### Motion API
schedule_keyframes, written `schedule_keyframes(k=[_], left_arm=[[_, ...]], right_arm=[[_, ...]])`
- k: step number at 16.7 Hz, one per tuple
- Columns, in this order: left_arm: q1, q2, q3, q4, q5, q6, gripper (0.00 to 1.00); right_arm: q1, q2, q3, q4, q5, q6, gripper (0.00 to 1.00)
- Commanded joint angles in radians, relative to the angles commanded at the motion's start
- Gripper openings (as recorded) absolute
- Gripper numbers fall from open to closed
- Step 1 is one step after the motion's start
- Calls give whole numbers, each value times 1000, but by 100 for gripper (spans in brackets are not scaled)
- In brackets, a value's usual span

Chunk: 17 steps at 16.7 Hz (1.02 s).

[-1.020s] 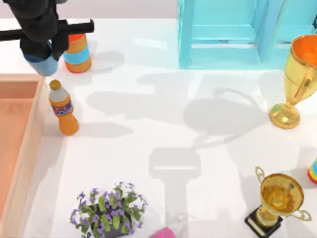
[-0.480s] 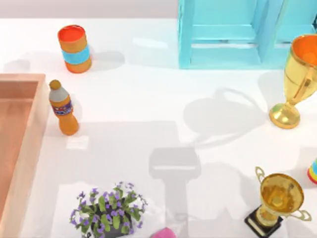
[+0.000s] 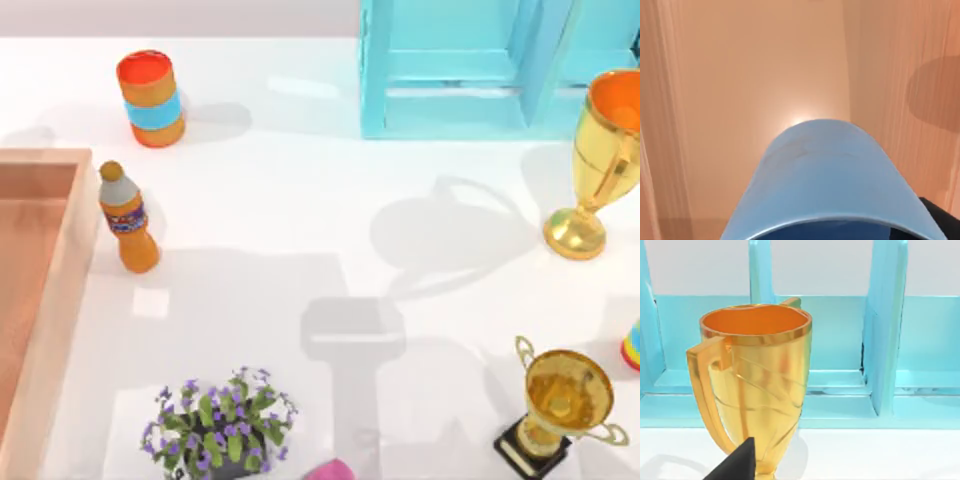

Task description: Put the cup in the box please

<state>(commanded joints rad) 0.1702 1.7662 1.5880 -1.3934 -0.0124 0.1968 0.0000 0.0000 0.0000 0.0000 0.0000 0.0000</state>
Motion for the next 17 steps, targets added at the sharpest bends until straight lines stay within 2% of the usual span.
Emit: schedule_keyframes(k=[8,13,17], left_arm=[[30,12,-209,226,2,26,0],[34,17,-229,246,2,31,0],[34,17,-229,246,2,31,30]], right_arm=[[0,0,0,0,0,0,100],[0,0,0,0,0,0,100],[0,0,0,0,0,0,100]])
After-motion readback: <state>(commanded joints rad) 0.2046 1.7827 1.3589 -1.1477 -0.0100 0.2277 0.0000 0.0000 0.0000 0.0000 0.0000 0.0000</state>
